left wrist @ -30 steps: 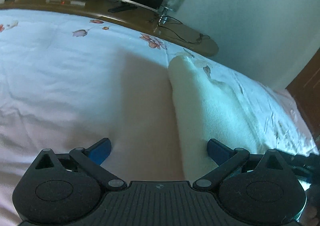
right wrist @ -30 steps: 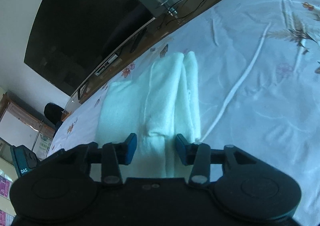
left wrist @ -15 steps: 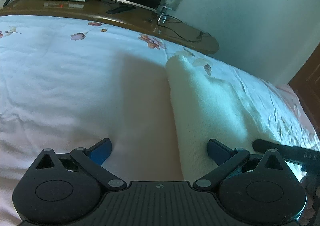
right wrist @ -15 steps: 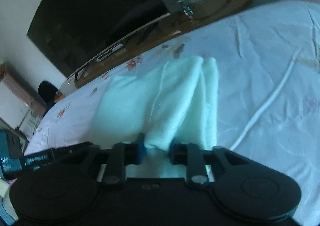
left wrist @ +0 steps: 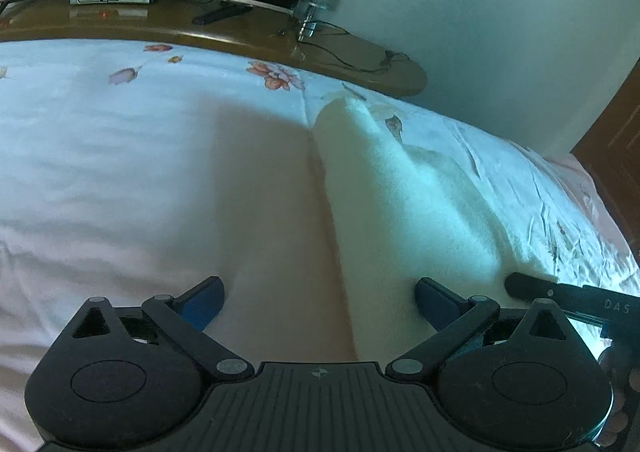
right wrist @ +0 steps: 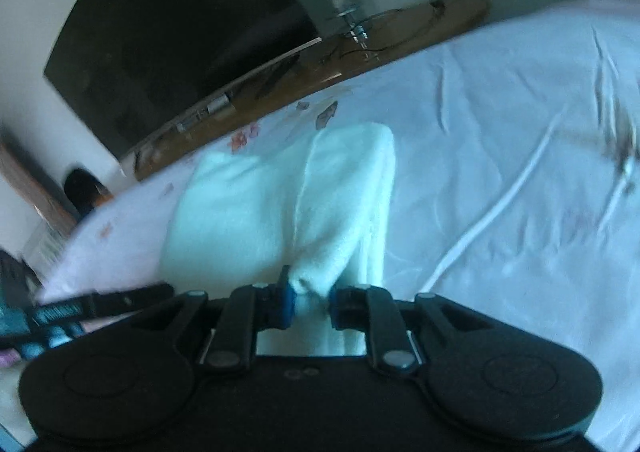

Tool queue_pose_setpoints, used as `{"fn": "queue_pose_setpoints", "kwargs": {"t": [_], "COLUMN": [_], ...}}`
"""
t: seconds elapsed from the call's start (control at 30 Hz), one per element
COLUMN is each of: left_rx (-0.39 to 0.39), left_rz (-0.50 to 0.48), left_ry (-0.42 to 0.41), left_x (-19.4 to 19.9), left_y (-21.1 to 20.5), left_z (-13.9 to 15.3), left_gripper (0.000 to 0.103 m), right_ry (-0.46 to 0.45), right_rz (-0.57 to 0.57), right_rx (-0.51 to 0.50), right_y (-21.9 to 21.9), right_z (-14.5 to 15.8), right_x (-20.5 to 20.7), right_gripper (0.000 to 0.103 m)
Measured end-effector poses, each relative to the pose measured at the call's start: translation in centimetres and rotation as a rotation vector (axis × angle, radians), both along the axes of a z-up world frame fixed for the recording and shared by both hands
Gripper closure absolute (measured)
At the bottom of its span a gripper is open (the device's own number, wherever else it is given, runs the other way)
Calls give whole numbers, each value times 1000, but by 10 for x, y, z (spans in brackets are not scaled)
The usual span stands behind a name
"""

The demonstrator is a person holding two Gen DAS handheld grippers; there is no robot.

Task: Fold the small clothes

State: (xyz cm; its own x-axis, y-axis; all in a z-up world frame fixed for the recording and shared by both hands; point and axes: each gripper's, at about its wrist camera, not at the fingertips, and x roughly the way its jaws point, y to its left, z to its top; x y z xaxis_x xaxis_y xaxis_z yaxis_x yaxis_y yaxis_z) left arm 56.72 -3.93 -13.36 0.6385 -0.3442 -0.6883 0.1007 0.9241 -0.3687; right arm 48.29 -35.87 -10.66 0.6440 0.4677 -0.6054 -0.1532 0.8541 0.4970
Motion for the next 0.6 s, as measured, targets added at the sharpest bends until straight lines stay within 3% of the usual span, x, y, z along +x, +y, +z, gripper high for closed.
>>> {"fn": "queue_pose_setpoints", "kwargs": {"t": [0.17,0.3,0.37,0.43,0.47,0.53,0.6], "left_rx": [-23,6,22,5,9,16,0], "left_rz": [41,30,12,7,5,4,-8], "left_ry": [-28,-24,16,23,20,13,-3], "left_x": [11,31,41,46,45,39,27], "left_y": [11,6,2,2,2,3,7], "left_z": [6,6,0,-5,-5,-1,4], "left_gripper": [2,2,2,1,1,2,2], "right_ry": [-72,-51,-48,-40,-40,-48,-66], "right_rz": [-37,-73,-57,-70,-69,-82,-112], "right_rx": [47,57,7,-153,-181,-207,-177], "right_y": [-14,-21,-13,-3,-2,-2,-7], "right_z": [15,13,11,8,6,8,15], "right_x": [5,40,51,57,59,56,45], "right_gripper": [69,72,95,96,96,94,84]}}
